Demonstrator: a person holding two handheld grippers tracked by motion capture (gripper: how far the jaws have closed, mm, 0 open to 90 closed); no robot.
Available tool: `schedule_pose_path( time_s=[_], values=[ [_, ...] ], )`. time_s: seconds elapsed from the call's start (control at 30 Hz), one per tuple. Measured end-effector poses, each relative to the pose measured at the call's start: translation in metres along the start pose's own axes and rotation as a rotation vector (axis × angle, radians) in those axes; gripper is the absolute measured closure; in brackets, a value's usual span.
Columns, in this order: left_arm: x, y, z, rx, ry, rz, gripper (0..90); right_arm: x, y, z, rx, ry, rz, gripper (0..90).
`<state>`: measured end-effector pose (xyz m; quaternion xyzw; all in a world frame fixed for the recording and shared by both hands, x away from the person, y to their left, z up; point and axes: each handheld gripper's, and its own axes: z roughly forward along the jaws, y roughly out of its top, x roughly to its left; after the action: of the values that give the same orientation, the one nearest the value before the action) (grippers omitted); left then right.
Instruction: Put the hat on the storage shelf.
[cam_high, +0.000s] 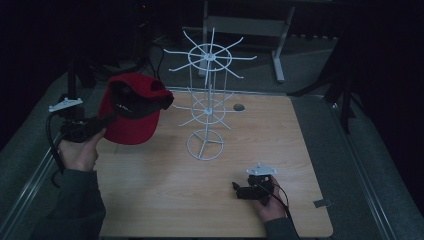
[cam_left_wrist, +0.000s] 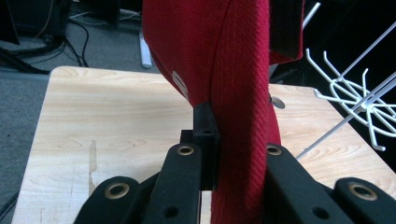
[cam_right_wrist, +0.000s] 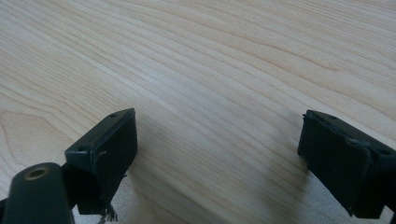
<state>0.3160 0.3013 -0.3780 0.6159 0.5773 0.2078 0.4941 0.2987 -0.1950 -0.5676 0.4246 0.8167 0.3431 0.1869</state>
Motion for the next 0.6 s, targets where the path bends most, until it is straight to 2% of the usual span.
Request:
schedule_pose_path(
  time_s=[0.23, 0.43, 0.6],
  values=[
    [-0.005, 0.013, -0.002, -0.030, 0.005, 0.004, 85.3, 0.000, 0.000, 0.000, 0.000, 0.000, 0.001, 11.7],
    [-0.011, 0.028, 0.000, -0.051, 0.023, 0.026, 85.4, 0.000, 0.000, 0.000, 0.000, 0.000, 0.000, 11.7],
    [-0.015, 0.037, 0.001, -0.067, 0.021, 0.031, 85.3, 0.000, 0.000, 0.000, 0.001, 0.000, -0.001, 11.7]
  ],
)
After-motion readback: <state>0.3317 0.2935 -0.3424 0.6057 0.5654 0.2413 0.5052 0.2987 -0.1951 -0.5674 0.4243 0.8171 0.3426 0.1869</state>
